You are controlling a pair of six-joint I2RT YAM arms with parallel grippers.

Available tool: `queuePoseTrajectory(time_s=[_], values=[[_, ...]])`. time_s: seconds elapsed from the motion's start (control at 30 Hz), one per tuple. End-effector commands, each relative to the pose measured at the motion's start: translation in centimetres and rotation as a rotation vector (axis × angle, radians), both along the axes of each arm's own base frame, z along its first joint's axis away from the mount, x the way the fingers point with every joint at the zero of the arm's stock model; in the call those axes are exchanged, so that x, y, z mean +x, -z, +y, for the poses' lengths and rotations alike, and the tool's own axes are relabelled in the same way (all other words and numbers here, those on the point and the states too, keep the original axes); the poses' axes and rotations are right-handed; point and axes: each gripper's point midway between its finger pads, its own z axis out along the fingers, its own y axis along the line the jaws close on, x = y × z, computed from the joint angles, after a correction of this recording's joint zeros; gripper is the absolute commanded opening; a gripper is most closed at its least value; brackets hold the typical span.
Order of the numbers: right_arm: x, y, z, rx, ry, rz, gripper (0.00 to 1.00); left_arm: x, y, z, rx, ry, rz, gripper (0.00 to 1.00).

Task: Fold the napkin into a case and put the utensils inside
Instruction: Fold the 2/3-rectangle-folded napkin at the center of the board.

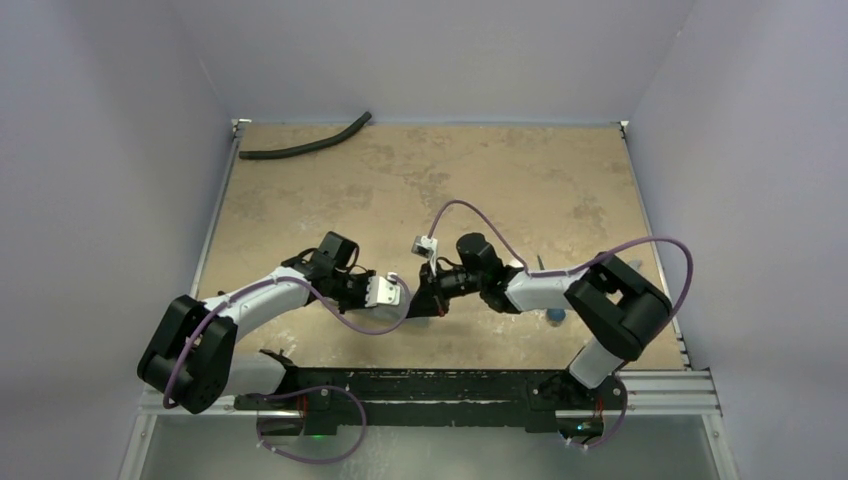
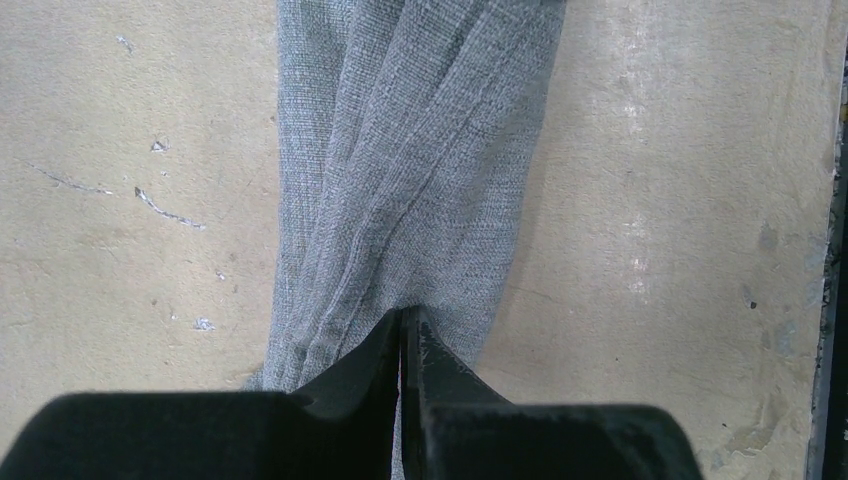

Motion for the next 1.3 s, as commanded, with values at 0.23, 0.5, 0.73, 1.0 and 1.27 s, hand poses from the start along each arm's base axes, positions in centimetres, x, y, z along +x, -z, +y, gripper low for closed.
queuePoseTrajectory(time_s=[0.23,0.5,0.73,1.0,1.27], values=[[2.3,4.7,1.1,-0.194,0.045,0.013,0.00,-0.7,0.5,0.6,0.018,-0.024,0.054,0.02],[3.1,7.8,0.7,-0.278,0.068,0.062,0.00,-0.6,0.2,0.7,0.031,-0.003,0.042,0.03],[1.7,9.2,-0.2,-0.309,0.026,0.113,0.00,0.8,-1.5,0.5,0.017,-0.015,-0.001,0.10],[1.5,8.3,-0.6,-0.292,-0.011,0.110,0.00,1.7,-2.2,4.4,0.112,0.005,-0.044,0.13],[1.7,7.6,-0.3,-0.282,-0.021,0.096,0.00,1.8,-1.4,5.9,0.144,-0.021,-0.058,0.11]])
